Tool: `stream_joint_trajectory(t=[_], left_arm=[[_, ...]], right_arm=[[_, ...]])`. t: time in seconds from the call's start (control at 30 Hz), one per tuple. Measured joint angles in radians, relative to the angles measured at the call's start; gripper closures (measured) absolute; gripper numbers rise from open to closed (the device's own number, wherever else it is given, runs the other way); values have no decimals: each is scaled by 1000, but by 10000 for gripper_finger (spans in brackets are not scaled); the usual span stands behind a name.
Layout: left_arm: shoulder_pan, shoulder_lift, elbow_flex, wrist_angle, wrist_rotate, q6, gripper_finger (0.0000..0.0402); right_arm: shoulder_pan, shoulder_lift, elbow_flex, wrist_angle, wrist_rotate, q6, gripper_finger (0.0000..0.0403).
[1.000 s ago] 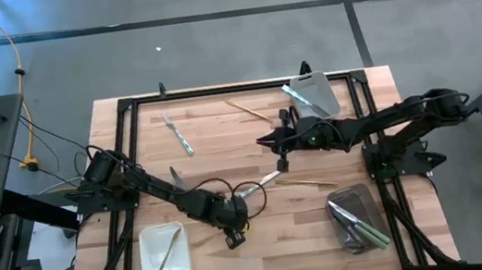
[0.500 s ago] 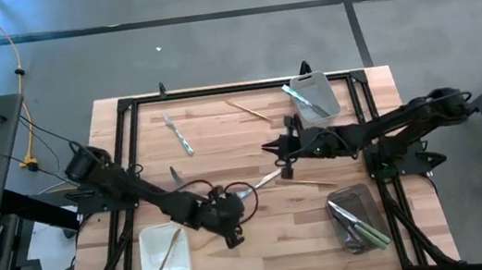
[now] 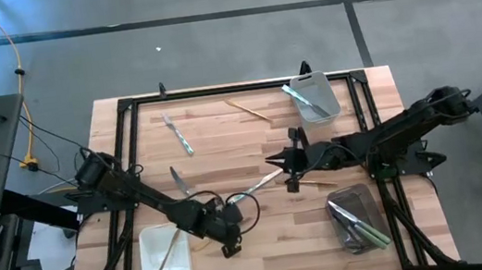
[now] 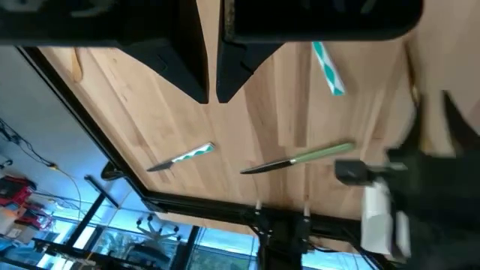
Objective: Sort silverware by color (type)
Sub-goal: Put the gold table knife into the white bin
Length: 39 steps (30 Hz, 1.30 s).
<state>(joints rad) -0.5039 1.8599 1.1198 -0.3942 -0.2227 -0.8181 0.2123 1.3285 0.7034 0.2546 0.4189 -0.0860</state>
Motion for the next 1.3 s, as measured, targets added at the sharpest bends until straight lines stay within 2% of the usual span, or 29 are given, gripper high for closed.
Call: stream_joint_trajectory(t=[0.17, 0.3, 0.47, 0.6, 0.67, 0.83, 1.17, 1.3], left_arm=[[0, 17, 2, -42, 7, -1, 281], [-16, 18, 42, -154, 7, -18, 267], [-38, 16, 111, -320, 8, -49, 268], [-49, 16, 117, -384, 81, -111, 270], [-54, 16, 117, -380, 102, -130, 270], [-59, 21, 118, -368, 78, -140, 270], [-59, 121, 118, -365, 115, -105, 271], [-58, 129, 119, -365, 130, -68, 295]], right_arm=[[34, 0, 0, 5, 26, 0, 390], [53, 0, 0, 5, 50, 0, 390], [58, 0, 0, 5, 51, 1, 390], [58, 1, 0, 5, 51, 3, 390], [58, 1, 0, 5, 50, 3, 390], [58, 1, 0, 5, 50, 3, 390], [59, 1, -1, 5, 46, 18, 390], [59, 1, -1, 5, 45, 26, 390]])
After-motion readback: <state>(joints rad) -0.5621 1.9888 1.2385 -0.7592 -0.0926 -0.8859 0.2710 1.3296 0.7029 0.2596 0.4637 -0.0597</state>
